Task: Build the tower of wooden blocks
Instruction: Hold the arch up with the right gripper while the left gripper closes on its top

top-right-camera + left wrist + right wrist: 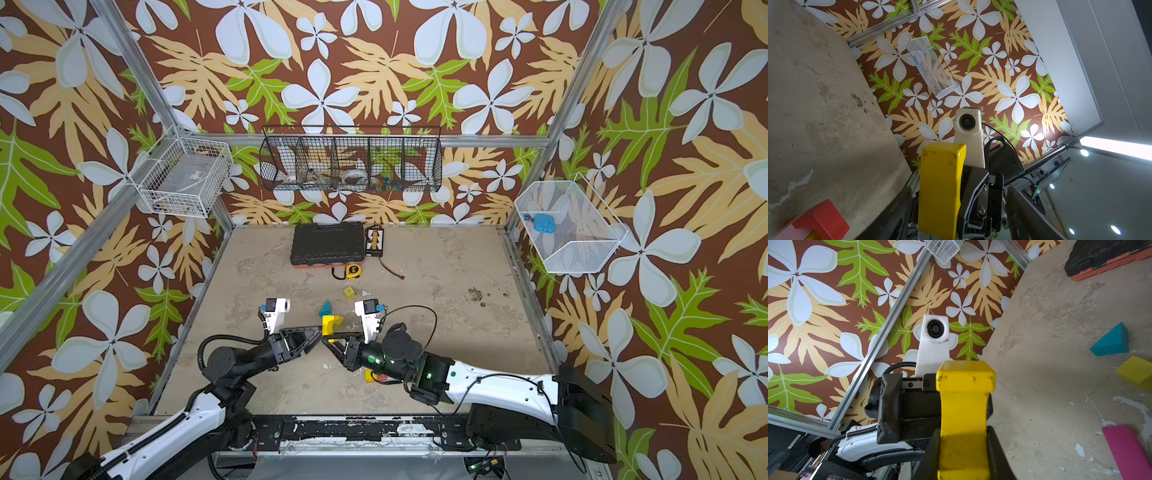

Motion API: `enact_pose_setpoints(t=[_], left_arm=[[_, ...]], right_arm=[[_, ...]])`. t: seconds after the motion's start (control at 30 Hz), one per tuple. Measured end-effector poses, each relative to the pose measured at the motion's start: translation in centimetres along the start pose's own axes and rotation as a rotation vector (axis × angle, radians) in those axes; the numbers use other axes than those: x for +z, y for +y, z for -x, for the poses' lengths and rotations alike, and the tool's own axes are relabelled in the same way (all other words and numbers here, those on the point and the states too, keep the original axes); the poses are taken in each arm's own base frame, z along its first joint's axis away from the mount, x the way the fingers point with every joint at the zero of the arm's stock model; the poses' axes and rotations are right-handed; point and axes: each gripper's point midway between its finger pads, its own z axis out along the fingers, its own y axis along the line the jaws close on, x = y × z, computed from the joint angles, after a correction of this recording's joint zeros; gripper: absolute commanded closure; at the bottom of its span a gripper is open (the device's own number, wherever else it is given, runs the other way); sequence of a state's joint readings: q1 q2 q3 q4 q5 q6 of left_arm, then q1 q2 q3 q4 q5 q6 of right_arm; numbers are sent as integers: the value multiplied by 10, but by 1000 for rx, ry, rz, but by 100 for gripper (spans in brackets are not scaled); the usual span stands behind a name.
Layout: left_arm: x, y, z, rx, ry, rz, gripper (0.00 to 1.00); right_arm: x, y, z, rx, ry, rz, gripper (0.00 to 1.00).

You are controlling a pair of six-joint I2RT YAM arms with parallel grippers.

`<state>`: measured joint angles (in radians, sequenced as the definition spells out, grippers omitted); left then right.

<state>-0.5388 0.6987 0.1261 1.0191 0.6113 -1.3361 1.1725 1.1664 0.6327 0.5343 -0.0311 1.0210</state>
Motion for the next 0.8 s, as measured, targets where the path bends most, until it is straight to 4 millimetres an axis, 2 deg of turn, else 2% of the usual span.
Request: enact_pose_setpoints(t=[0.17,0.37,0.8], left_arm=[[0,0,0,0,1,-1,37],[1,0,1,5,-3,5,52],[0,6,4,7,-21,34,71]], right_arm=[[4,2,-4,0,22,10,100],[5,5,-3,1,25,31,100],[11,7,-4,20,48,55,100]])
